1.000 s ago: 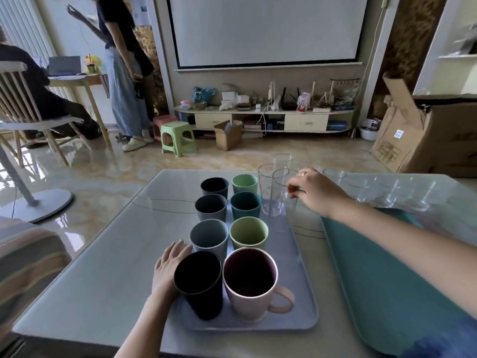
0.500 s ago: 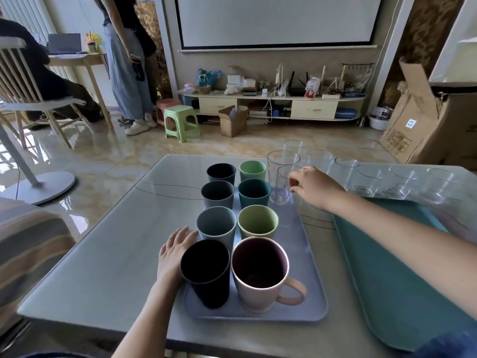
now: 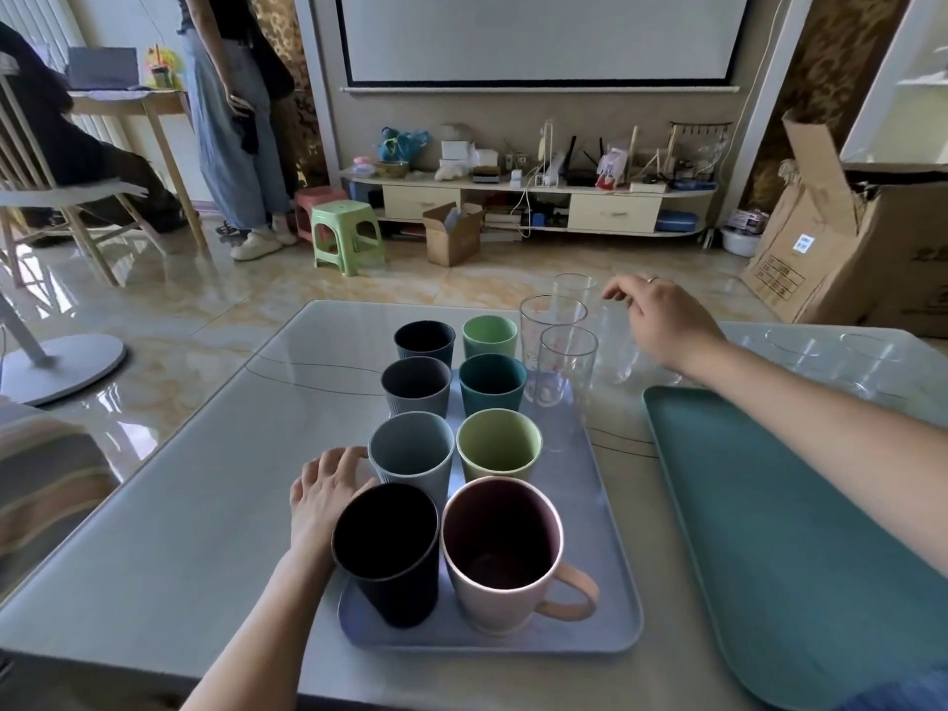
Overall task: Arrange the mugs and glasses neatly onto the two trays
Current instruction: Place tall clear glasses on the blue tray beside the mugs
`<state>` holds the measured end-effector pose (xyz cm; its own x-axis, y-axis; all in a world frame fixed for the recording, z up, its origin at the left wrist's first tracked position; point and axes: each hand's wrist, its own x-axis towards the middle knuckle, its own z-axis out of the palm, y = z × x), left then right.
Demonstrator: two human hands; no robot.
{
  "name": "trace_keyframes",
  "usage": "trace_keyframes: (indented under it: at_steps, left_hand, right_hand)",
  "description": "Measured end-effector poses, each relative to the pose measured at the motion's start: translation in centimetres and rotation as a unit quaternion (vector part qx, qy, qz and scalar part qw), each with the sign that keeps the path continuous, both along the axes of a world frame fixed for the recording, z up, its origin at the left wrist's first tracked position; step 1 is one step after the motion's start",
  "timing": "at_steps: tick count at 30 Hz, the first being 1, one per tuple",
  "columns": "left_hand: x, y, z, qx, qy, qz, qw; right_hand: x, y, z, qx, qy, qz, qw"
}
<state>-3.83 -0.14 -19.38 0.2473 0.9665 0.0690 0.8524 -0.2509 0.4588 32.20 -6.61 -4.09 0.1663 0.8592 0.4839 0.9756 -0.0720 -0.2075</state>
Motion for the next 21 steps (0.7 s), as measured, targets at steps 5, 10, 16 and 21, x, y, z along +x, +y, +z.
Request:
trace_keyframes:
  at_steps: [5,10,16,21]
  left_hand:
    - [0.0,1.2,-1.2,-0.033,0.111,0.000,0.993]
    - [0.3,1.4,-1.4,-0.040,0.133,0.003,0.990]
    - [0.4,1.4,-1.2,-0.036,0.154,0.008,0.987]
    - [0.4,1.5,-1.3,-0.048,0.163,0.013,0.985]
  right_hand:
    - [3.4,5.9,0.5,-0.099,-0.044,-0.084,0.991]
    - [4.4,10.0,-0.6,-0.195,-0.034,-0.112,0.974]
    - [3.9,12.0,-1.4,-0.188,-0.026,-0.082,0.978]
    - [3.7,12.5,-1.7,-0.164,-0.010,-0.091,0.982]
